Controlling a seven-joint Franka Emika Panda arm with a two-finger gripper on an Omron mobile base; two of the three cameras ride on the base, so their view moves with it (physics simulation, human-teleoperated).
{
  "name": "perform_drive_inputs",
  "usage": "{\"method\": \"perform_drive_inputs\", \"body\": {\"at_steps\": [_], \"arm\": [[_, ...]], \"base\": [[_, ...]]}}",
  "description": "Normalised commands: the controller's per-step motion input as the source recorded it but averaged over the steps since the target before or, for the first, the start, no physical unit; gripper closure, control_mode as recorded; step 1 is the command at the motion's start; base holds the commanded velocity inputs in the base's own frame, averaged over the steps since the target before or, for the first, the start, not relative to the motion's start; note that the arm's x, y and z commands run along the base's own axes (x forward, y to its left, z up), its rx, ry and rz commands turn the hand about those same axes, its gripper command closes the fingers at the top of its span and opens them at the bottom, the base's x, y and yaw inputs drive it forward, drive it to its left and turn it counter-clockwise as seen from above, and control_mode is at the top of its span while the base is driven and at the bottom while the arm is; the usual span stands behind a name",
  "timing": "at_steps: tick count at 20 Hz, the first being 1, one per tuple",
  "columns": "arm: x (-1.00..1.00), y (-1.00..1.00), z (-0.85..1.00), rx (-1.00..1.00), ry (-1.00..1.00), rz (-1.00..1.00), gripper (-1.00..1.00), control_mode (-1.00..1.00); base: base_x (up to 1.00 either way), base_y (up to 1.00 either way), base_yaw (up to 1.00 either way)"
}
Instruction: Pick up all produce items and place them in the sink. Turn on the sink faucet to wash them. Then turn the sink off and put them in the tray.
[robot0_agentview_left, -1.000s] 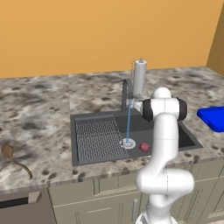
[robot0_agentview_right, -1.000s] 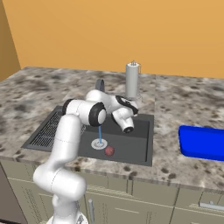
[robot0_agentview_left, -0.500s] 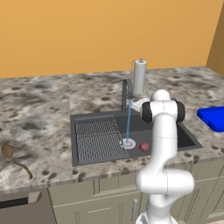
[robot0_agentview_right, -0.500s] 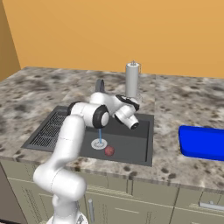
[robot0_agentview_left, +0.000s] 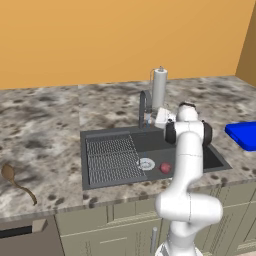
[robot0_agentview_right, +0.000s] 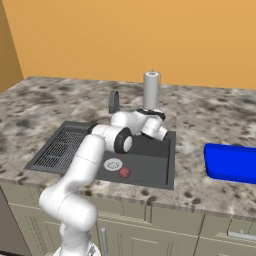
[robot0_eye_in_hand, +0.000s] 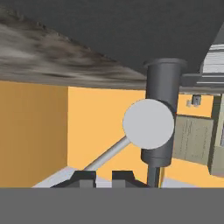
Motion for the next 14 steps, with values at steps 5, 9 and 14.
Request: {"method": "perform_drive_inputs", "body": {"at_steps": [5,9,14], "arm": [[-0.19,0.77,0.12,-0.08,-0.17,0.4,1.0,-1.0],[-0.91,-0.01,0.57,0.0,-0.22,0.11,1.0,-1.0],[-1.0,-0.06,0.3,-0.07,-0.21,0.05,-1.0,-1.0]], "base": [[0.0,0.0,0.0],[0.0,0.0,0.0],[0.0,0.0,0.0]]}}
